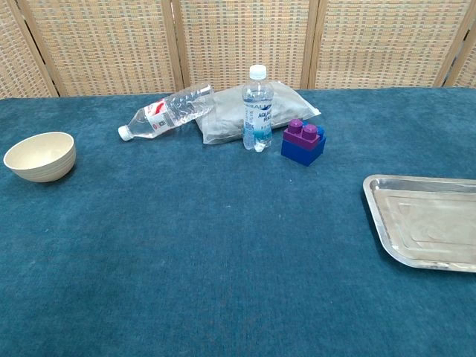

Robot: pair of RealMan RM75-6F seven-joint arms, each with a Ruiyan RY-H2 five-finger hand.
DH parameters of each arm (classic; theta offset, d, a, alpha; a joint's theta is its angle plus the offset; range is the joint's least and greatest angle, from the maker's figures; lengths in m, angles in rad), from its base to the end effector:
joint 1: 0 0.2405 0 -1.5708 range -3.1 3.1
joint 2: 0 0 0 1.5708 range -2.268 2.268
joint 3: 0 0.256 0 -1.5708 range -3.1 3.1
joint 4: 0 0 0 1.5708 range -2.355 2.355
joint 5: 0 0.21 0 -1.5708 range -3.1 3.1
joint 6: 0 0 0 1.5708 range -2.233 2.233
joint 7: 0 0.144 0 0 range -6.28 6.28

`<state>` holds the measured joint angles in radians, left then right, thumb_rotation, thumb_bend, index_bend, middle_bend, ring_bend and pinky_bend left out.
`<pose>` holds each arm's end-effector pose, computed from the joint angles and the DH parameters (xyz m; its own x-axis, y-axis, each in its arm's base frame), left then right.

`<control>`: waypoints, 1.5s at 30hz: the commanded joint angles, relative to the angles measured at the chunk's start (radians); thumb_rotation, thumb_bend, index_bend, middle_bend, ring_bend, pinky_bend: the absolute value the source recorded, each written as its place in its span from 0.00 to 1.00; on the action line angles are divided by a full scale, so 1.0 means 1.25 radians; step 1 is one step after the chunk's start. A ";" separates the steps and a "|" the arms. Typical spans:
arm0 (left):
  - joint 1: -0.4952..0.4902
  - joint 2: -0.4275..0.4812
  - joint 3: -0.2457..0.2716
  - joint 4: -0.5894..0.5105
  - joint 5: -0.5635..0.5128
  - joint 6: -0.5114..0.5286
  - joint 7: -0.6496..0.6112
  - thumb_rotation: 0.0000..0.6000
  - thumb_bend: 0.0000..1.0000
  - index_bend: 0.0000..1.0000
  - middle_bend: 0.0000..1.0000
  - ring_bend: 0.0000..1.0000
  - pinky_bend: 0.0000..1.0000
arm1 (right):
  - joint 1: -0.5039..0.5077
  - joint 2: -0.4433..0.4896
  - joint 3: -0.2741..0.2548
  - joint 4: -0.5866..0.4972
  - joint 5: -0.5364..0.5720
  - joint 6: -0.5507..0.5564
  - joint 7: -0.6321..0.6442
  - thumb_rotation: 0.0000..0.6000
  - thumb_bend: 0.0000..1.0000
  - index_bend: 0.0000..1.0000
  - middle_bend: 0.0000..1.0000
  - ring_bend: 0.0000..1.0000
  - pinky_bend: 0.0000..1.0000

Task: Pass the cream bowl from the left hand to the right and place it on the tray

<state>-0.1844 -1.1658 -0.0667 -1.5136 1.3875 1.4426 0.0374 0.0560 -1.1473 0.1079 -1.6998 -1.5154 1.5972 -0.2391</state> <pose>-0.3221 0.2180 0.1576 0.4610 -0.0186 0.8872 0.8873 0.0209 -0.4607 -0.2843 -0.1812 0.1659 0.4991 0.1476 0.8539 -0.8648 0.0232 0.5015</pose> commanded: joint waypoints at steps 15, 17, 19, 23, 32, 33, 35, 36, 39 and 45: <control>-0.129 -0.094 -0.040 0.196 -0.001 -0.197 -0.117 1.00 0.00 0.11 0.00 0.00 0.00 | 0.007 0.000 0.004 0.007 0.000 -0.013 0.023 1.00 0.00 0.00 0.00 0.00 0.00; -0.165 -0.125 -0.047 0.259 -0.003 -0.245 -0.126 1.00 0.00 0.15 0.00 0.00 0.00 | 0.010 -0.001 0.006 0.007 0.005 -0.019 0.021 1.00 0.00 0.00 0.00 0.00 0.00; -0.199 -0.158 -0.052 0.316 -0.003 -0.290 -0.146 1.00 0.00 0.20 0.00 0.00 0.00 | 0.013 -0.004 0.009 0.010 0.011 -0.024 0.018 1.00 0.00 0.00 0.00 0.00 0.00; -0.250 -0.218 -0.058 0.419 -0.009 -0.362 -0.174 1.00 0.00 0.27 0.00 0.00 0.00 | 0.019 -0.009 0.014 0.018 0.029 -0.038 0.014 1.00 0.00 0.00 0.00 0.00 0.00; -0.325 -0.333 -0.071 0.599 -0.055 -0.494 -0.174 1.00 0.12 0.42 0.00 0.00 0.00 | 0.033 -0.019 0.029 0.038 0.075 -0.070 0.014 1.00 0.00 0.00 0.00 0.00 0.00; -0.329 -0.340 -0.071 0.611 -0.057 -0.500 -0.177 1.00 0.13 0.43 0.00 0.00 0.00 | 0.034 -0.020 0.030 0.040 0.077 -0.072 0.014 1.00 0.00 0.00 0.00 0.00 0.00; -0.339 -0.356 -0.071 0.636 -0.059 -0.513 -0.182 1.00 0.17 0.49 0.00 0.00 0.00 | 0.037 -0.022 0.032 0.044 0.084 -0.078 0.016 1.00 0.00 0.00 0.00 0.00 0.00; -0.343 -0.362 -0.070 0.645 -0.058 -0.520 -0.183 1.00 0.19 0.51 0.00 0.00 0.00 | 0.039 -0.022 0.033 0.046 0.088 -0.081 0.017 1.00 0.00 0.00 0.00 0.00 0.00; -0.354 -0.377 -0.069 0.669 -0.058 -0.529 -0.185 1.00 0.27 0.58 0.00 0.00 0.00 | 0.042 -0.024 0.036 0.052 0.097 -0.089 0.019 1.00 0.00 0.00 0.00 0.00 0.00; -0.351 -0.371 -0.070 0.655 -0.045 -0.480 -0.193 1.00 0.35 0.67 0.00 0.00 0.00 | 0.045 -0.024 0.037 0.055 0.101 -0.093 0.025 1.00 0.00 0.00 0.00 0.00 0.00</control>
<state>-0.6266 -1.6368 -0.1548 -0.6815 1.3237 0.8198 -0.2005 0.1125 -1.1776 0.1541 -1.6316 -1.3893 1.4815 -0.2074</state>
